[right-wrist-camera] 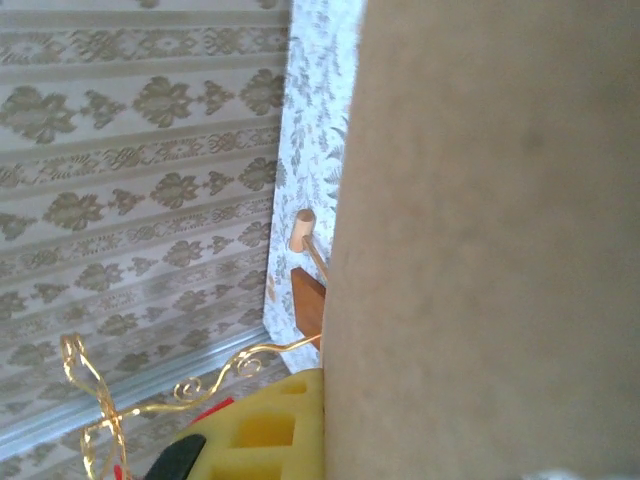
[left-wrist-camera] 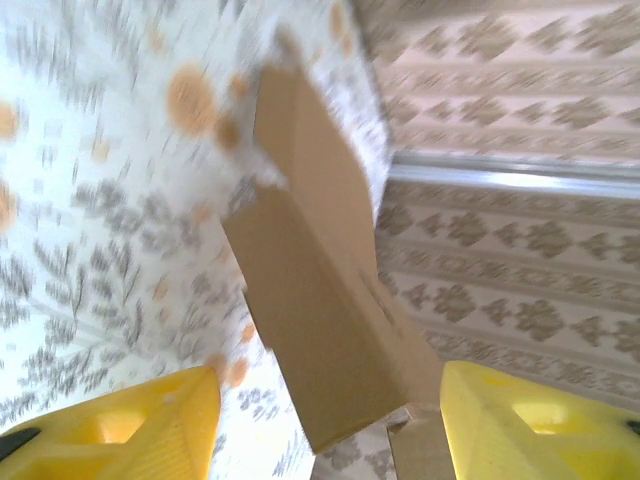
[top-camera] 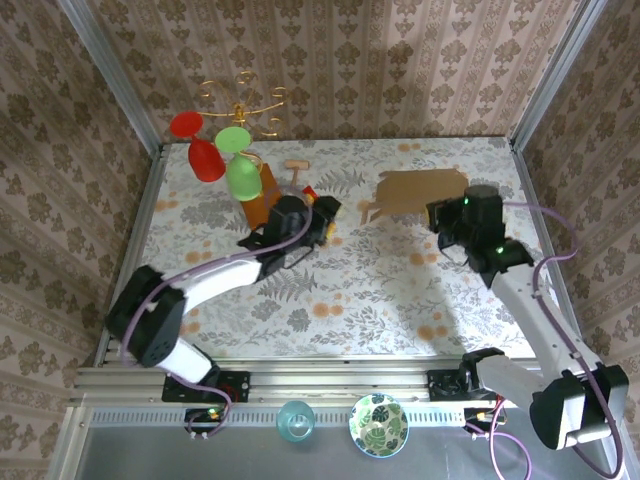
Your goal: Fold the paper box
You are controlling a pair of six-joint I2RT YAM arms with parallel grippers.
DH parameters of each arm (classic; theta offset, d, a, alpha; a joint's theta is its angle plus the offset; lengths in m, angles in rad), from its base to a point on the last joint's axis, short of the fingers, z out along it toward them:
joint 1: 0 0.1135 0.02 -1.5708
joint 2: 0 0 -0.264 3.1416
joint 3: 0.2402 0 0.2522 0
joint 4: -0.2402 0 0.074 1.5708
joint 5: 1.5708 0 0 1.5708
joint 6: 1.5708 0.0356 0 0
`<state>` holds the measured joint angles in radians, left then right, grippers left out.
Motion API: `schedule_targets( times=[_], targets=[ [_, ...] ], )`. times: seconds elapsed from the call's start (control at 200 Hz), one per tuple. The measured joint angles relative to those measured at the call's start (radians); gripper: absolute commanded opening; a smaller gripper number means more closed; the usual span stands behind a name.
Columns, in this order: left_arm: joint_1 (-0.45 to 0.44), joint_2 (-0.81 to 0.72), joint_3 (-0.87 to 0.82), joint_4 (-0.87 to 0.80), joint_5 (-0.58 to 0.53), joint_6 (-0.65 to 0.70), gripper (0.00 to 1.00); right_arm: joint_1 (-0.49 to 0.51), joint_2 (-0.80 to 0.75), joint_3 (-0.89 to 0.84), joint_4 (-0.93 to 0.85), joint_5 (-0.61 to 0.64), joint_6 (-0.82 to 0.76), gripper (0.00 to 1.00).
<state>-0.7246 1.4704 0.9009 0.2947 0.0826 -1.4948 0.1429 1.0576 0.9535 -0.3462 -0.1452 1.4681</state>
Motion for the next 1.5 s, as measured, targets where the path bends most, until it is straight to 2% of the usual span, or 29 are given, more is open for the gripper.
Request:
schedule_targets(
  times=[0.14, 0.3, 0.465, 0.595, 0.68, 0.76, 0.845, 1.02, 1.235, 1.5],
  targets=[
    [0.08, -0.135, 0.006, -0.148, -0.029, 0.127, 0.55, 0.012, 0.067, 0.328, -0.294, 0.011, -0.082, 0.0],
    [0.104, -0.175, 0.018, -0.299, -0.056, 0.22, 0.51, 0.072, 0.157, 0.668, -0.631, 0.013, -0.043, 0.0],
    [0.104, -0.199, 0.034, -0.395, -0.069, 0.267, 0.48, 0.105, 0.249, 0.857, -0.784, 0.015, 0.059, 0.0],
    [0.106, -0.219, 0.056, -0.446, -0.072, 0.289, 0.47, 0.063, 0.4, 0.882, -0.75, 0.004, 0.106, 0.0],
    [0.114, -0.219, 0.09, -0.481, -0.064, 0.306, 0.47, 0.048, 0.551, 0.873, -0.663, -0.014, 0.115, 0.0],
    [0.122, -0.204, 0.166, -0.528, -0.053, 0.333, 0.47, 0.04, 0.671, 0.845, -0.58, -0.033, 0.129, 0.0],
    [0.124, -0.166, 0.27, -0.546, -0.032, 0.363, 0.47, 0.035, 0.719, 0.779, -0.484, -0.045, 0.143, 0.0],
    [0.121, -0.06, 0.443, -0.548, 0.026, 0.398, 0.47, 0.018, 0.718, 0.722, -0.303, -0.074, 0.164, 0.0],
    [0.116, 0.008, 0.47, -0.56, 0.053, 0.422, 0.48, -0.008, 0.699, 0.718, -0.203, -0.082, 0.154, 0.0],
    [0.145, 0.007, 0.438, -0.563, 0.052, 0.437, 0.45, 0.0, 0.414, 0.713, -0.285, -0.037, 0.093, 0.0]
  ],
)
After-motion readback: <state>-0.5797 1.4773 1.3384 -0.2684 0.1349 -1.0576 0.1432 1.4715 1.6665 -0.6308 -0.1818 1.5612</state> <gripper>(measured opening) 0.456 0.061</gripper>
